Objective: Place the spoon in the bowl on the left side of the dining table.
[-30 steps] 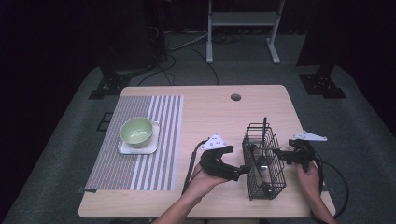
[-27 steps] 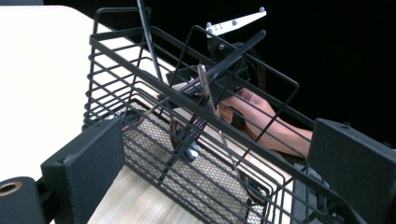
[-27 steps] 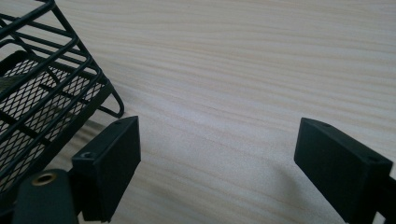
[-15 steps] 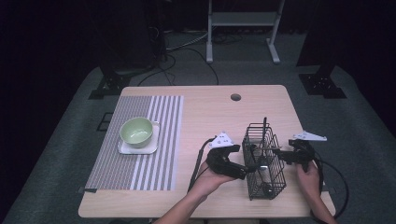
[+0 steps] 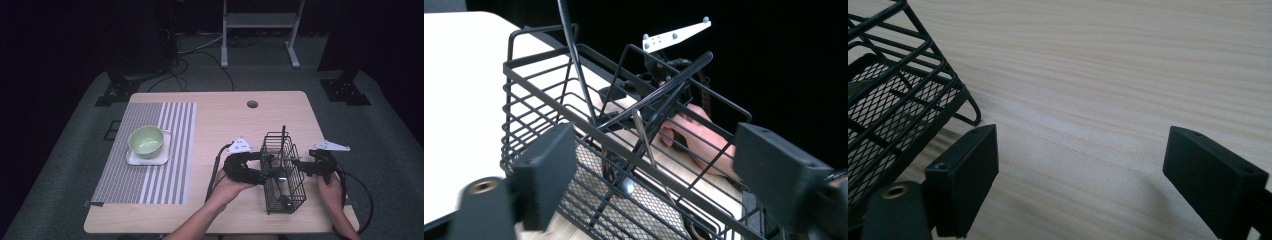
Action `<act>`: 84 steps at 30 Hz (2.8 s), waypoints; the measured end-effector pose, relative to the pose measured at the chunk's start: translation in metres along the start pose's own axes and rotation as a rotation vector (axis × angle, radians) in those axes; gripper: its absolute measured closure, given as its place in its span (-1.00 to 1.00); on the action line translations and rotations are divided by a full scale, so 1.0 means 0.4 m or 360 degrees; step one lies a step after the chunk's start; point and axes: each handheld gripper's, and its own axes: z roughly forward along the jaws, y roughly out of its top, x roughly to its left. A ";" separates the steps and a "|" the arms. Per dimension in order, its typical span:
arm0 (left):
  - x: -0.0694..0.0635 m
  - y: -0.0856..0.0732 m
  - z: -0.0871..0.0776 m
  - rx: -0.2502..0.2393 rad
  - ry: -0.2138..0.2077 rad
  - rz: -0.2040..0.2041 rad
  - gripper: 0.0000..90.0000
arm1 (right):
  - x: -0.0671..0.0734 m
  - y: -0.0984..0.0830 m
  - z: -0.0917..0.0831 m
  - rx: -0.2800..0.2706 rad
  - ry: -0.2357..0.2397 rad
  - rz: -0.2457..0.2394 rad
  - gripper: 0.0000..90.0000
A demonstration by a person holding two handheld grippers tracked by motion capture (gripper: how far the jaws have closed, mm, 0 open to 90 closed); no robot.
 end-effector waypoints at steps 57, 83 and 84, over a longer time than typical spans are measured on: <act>-0.030 0.036 -0.071 -0.0274 -0.0160 0.0027 0.98 | -0.003 -0.001 -0.002 -0.0014 0.0016 0.0012 -0.70; -0.027 0.104 -0.171 -0.0453 -0.0127 -0.0001 0.98 | -0.003 -0.001 -0.001 -0.0011 0.0015 0.0014 -0.70; -0.025 0.105 -0.175 -0.0463 -0.0124 -0.0010 0.98 | -0.003 -0.001 -0.001 -0.0011 0.0015 0.0015 -0.70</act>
